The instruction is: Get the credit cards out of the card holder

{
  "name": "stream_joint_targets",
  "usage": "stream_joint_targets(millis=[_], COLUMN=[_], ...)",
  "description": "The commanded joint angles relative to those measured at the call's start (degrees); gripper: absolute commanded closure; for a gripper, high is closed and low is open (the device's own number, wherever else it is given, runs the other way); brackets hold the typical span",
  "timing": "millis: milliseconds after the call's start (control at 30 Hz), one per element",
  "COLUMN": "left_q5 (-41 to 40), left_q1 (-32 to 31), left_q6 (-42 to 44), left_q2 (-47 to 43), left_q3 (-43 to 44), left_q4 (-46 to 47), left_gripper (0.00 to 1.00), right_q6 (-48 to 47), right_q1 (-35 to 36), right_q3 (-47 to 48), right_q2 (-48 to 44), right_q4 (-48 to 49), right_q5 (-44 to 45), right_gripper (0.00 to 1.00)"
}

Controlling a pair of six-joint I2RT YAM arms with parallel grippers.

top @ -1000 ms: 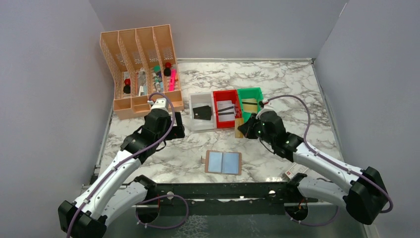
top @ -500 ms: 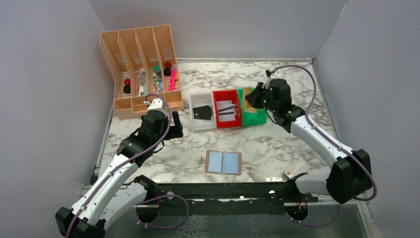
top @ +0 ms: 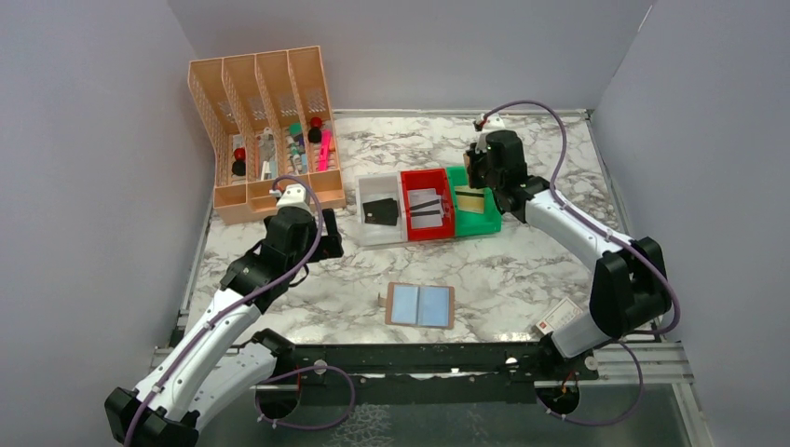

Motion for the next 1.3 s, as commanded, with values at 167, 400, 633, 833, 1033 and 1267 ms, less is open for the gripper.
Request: stream_joint_targets(millis=[167, 400, 633, 833, 1033, 1267], left_q5=[-2.0, -1.8, -1.7, -1.3, -1.0, -0.9], left_q1=[0.3, 0.4, 0.4, 0.4, 0.3, 0.3], left_q6=[0.9, 1.0, 1.0, 1.0, 1.0, 0.9], left_q2=[2.7, 3.2, 3.2, 3.2, 2.7, 2.5], left_q3=[0.0, 0.0, 0.0, -0.1, -0.2, -0.3], left_q4=[-0.1, -0.1, 0.0, 0.0, 0.0, 0.0], left_gripper=[0.01, 0.01, 0.01, 0.01, 0.01, 0.01], right_q6=[-15.4, -28.4, -42.5, -53.8, -59.2, -60.8], right_q1=[-0.1, -0.1, 0.0, -0.1, -0.1, -0.1], right_q3=[-0.3, -3.6, -9.3, -13.8, -12.2, -10.9], right_q2=[5.1, 9.4, 10.0, 10.6, 13.9, 14.7], right_q4=[0.0, 4.6, 12.9, 21.1, 25.0, 22.1], right_q5=[10.8, 5.2, 0.0, -2.6, -0.3, -5.1], right_gripper=[0.99, 0.99, 0.99, 0.98, 0.95, 0.90])
